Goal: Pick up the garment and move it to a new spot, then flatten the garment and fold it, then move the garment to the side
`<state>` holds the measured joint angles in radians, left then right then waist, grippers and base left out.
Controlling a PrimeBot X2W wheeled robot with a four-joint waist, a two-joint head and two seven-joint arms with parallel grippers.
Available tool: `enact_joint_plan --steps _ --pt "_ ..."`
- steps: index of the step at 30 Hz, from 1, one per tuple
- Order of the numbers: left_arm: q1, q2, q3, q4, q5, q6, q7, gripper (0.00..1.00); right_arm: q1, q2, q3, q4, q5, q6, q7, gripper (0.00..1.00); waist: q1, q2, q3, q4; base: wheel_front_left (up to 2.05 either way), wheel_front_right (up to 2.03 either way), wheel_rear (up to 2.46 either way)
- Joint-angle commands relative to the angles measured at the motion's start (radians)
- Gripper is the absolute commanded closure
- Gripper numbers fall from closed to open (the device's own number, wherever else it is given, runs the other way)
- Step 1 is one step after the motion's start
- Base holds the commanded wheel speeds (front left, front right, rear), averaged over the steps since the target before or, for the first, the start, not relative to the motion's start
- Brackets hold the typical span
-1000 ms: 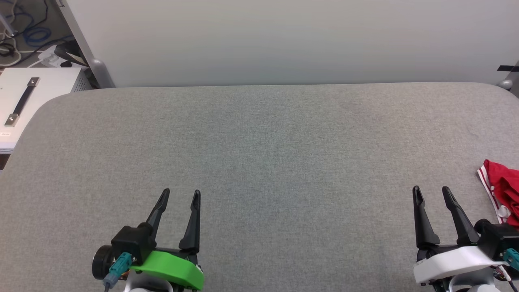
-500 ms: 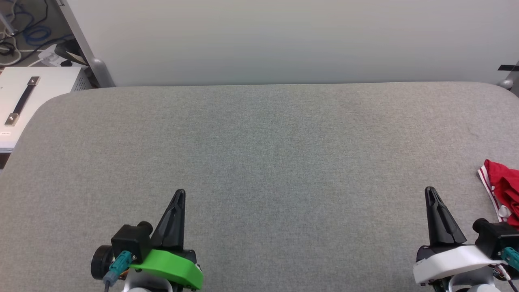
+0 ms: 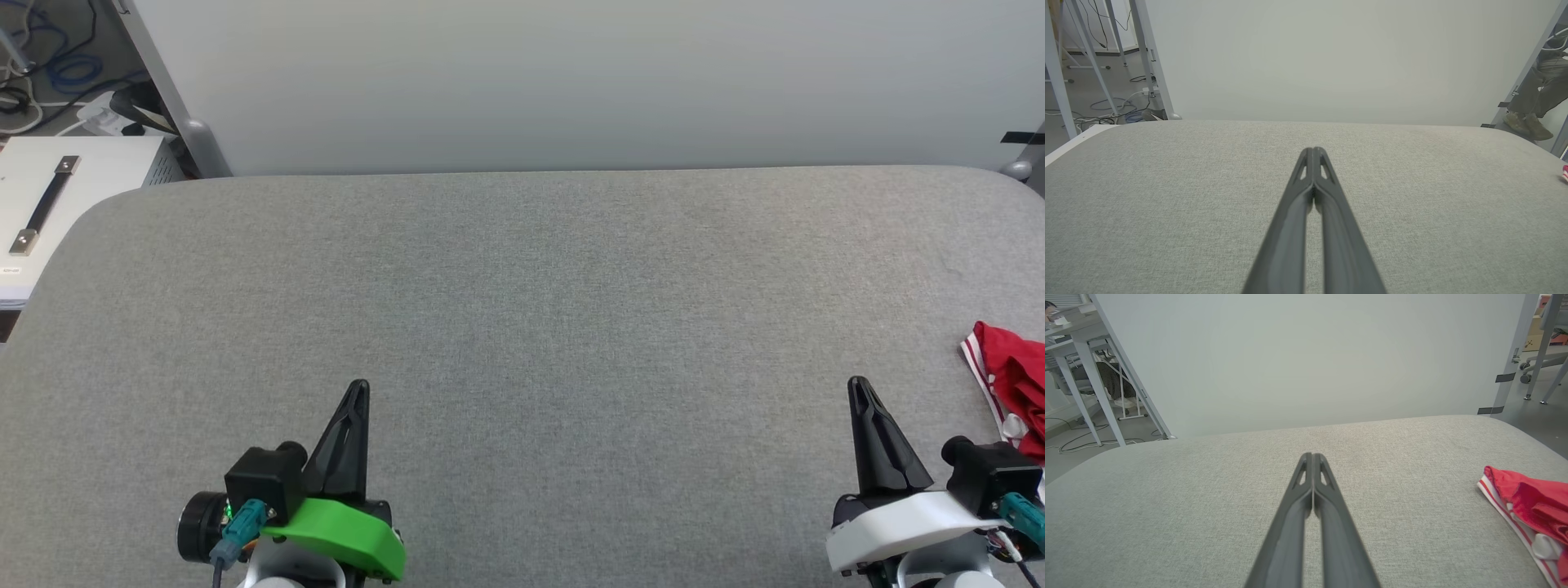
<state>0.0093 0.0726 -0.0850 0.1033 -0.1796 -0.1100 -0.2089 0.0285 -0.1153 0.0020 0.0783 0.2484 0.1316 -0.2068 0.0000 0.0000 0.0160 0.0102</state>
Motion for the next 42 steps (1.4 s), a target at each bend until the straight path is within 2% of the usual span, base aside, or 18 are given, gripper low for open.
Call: enact_joint_plan --steps 1,42 --pt "-0.002 -0.003 0.006 -0.008 0.011 0.008 0.006 1.00 -0.006 0.005 0.000 -0.007 -0.014 0.000 0.007 1.00 0.0000 0.0000 0.000 0.000 0.00 0.00 0.00" --pt "-0.005 -0.011 0.038 -0.046 0.079 0.050 0.088 1.00 -0.015 0.029 -0.001 -0.036 -0.109 0.000 0.088 1.00 0.0000 0.0000 -0.007 -0.004 0.00 0.00 0.00"
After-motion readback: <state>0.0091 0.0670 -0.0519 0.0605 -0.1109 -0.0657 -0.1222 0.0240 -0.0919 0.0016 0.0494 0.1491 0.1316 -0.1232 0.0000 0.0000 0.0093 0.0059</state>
